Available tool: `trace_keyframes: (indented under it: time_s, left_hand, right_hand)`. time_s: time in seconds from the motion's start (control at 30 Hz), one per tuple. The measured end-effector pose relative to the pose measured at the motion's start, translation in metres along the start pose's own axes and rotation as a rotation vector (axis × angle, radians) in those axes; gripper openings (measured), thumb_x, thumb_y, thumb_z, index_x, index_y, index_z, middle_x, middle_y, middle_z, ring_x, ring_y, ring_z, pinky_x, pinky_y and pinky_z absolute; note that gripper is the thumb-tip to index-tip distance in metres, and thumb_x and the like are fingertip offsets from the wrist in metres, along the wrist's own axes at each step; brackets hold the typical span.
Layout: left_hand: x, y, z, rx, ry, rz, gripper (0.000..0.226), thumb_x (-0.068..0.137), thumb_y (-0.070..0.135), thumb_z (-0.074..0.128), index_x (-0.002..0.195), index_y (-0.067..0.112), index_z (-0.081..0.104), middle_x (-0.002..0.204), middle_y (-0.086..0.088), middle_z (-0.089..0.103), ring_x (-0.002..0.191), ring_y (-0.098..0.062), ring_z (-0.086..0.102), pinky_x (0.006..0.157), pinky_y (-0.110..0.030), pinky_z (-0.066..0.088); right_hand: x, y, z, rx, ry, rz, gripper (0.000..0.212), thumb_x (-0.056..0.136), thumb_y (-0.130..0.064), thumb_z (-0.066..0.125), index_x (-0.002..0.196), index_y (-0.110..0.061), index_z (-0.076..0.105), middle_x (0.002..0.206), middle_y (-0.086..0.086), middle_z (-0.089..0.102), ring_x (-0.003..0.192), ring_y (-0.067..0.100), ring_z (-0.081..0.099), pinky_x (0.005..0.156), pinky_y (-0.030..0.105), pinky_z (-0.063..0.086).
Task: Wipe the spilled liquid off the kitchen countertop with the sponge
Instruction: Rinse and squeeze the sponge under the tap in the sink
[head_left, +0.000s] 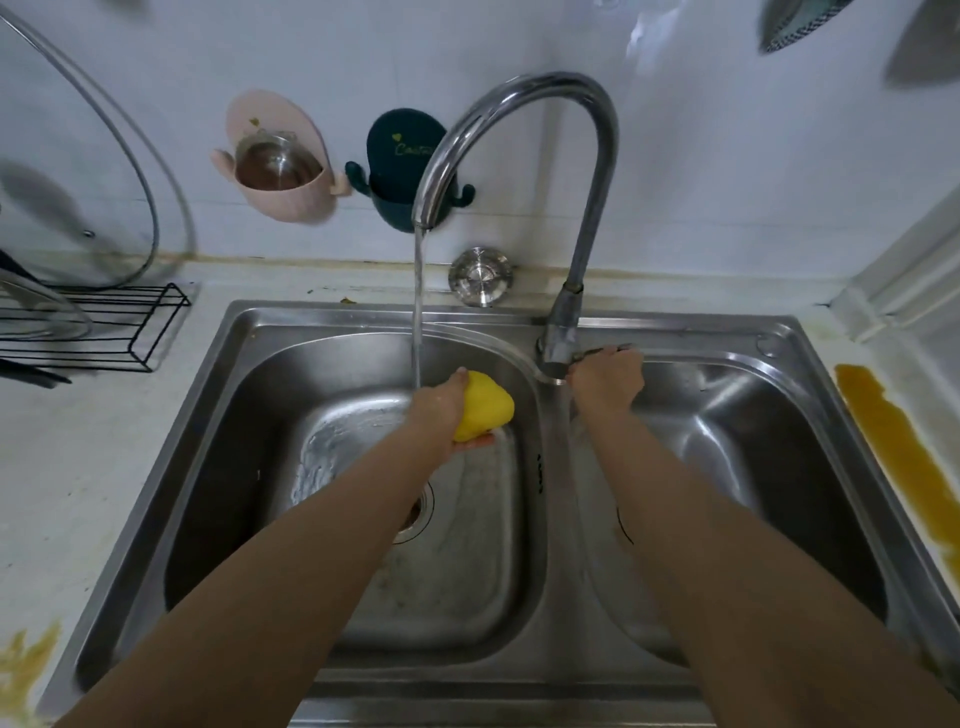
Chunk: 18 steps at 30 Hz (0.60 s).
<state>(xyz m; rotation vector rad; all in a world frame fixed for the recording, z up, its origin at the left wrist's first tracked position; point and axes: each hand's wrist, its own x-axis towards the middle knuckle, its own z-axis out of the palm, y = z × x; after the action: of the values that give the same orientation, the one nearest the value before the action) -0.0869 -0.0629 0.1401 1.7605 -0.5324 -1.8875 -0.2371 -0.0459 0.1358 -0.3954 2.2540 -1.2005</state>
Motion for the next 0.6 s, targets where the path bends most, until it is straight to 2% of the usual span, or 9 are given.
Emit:
trace_keyframes:
  time_s: [0.1, 0.23, 0.3, 0.37, 0.4, 0.43, 0.5, 0.53, 0.6]
  left_hand:
    - [0.001, 0.001, -0.008, 0.009, 0.037, 0.007, 0.059, 0.091, 0.035, 0.06, 0.139, 0.011, 0.036, 0.14, -0.018, 0.04, 0.114, -0.043, 0.053, 0.073, -0.051, 0.052]
    - [-0.001, 0.0, -0.014, -0.012, 0.045, 0.016, 0.058, 0.091, 0.038, 0.058, 0.139, 0.01, 0.038, 0.138, -0.018, 0.044, 0.111, -0.042, 0.056, 0.067, -0.049, 0.055]
    - [-0.001, -0.001, -0.015, -0.008, 0.065, 0.059, 0.062, 0.09, 0.04, 0.059, 0.139, 0.009, 0.038, 0.138, -0.018, 0.044, 0.111, -0.043, 0.056, 0.066, -0.05, 0.056]
    - [-0.001, -0.002, -0.015, 0.067, 0.079, 0.114, 0.063, 0.089, 0.043, 0.059, 0.137, 0.007, 0.04, 0.138, -0.016, 0.043, 0.112, -0.043, 0.055, 0.067, -0.051, 0.057]
    - [0.0, -0.004, -0.015, 0.1, 0.067, 0.142, 0.061, 0.09, 0.043, 0.057, 0.136, 0.006, 0.042, 0.136, -0.016, 0.045, 0.112, -0.043, 0.055, 0.068, -0.05, 0.056]
    - [0.0, -0.005, -0.014, 0.127, 0.058, 0.164, 0.058, 0.091, 0.044, 0.055, 0.133, 0.005, 0.045, 0.132, -0.016, 0.047, 0.11, -0.042, 0.056, 0.069, -0.049, 0.056]
    - [0.005, -0.008, -0.015, 0.176, 0.031, 0.188, 0.056, 0.092, 0.048, 0.052, 0.124, 0.002, 0.052, 0.125, -0.017, 0.054, 0.107, -0.04, 0.059, 0.073, -0.052, 0.056]
    - [0.008, -0.01, -0.015, 0.186, 0.005, 0.182, 0.057, 0.092, 0.049, 0.049, 0.124, 0.001, 0.054, 0.125, -0.019, 0.057, 0.106, -0.04, 0.06, 0.077, -0.053, 0.055]
    - [0.004, -0.011, -0.016, 0.192, -0.004, 0.161, 0.057, 0.097, 0.049, 0.039, 0.128, 0.003, 0.052, 0.126, -0.021, 0.056, 0.109, -0.04, 0.058, 0.079, -0.049, 0.055]
  right_hand:
    - [0.007, -0.009, 0.002, -0.002, -0.097, -0.007, 0.035, 0.095, -0.01, 0.033, 0.124, 0.008, 0.042, 0.129, 0.023, 0.05, 0.117, 0.036, 0.05, 0.099, 0.039, 0.043]
    - [-0.01, -0.007, 0.009, 0.037, -0.018, 0.049, 0.038, 0.096, -0.022, 0.041, 0.126, 0.001, 0.041, 0.125, 0.022, 0.054, 0.114, 0.037, 0.054, 0.095, 0.041, 0.044]
    - [-0.029, 0.001, 0.024, 0.115, -0.17, 0.089, 0.064, 0.087, -0.041, 0.051, 0.136, -0.006, 0.03, 0.127, 0.02, 0.053, 0.113, 0.039, 0.055, 0.095, 0.046, 0.046]
    - [-0.047, 0.006, 0.036, 0.21, -0.302, 0.174, 0.096, 0.073, -0.054, 0.059, 0.144, -0.019, 0.004, 0.132, 0.017, 0.048, 0.111, 0.038, 0.057, 0.092, 0.053, 0.048]
    - [-0.052, 0.007, 0.041, 0.222, -0.33, 0.2, 0.104, 0.072, -0.055, 0.062, 0.144, -0.022, -0.004, 0.134, 0.014, 0.046, 0.112, 0.038, 0.056, 0.091, 0.054, 0.048]
    - [-0.056, 0.008, 0.044, 0.202, -0.38, 0.203, 0.105, 0.073, -0.055, 0.063, 0.145, -0.019, -0.004, 0.134, 0.011, 0.044, 0.113, 0.036, 0.055, 0.089, 0.054, 0.049]
    - [-0.064, 0.011, 0.054, 0.076, -0.591, 0.168, 0.094, 0.068, -0.064, 0.06, 0.14, -0.014, 0.026, 0.13, 0.007, 0.048, 0.11, 0.033, 0.056, 0.087, 0.052, 0.051]
    - [-0.069, 0.014, 0.058, 0.022, -0.69, 0.143, 0.086, 0.062, -0.068, 0.057, 0.13, -0.016, 0.043, 0.127, 0.008, 0.053, 0.106, 0.031, 0.058, 0.087, 0.052, 0.051]
    - [-0.073, 0.019, 0.064, -0.04, -0.747, 0.089, 0.065, 0.069, -0.063, 0.054, 0.115, -0.016, 0.059, 0.117, 0.013, 0.061, 0.101, 0.031, 0.06, 0.092, 0.049, 0.049]
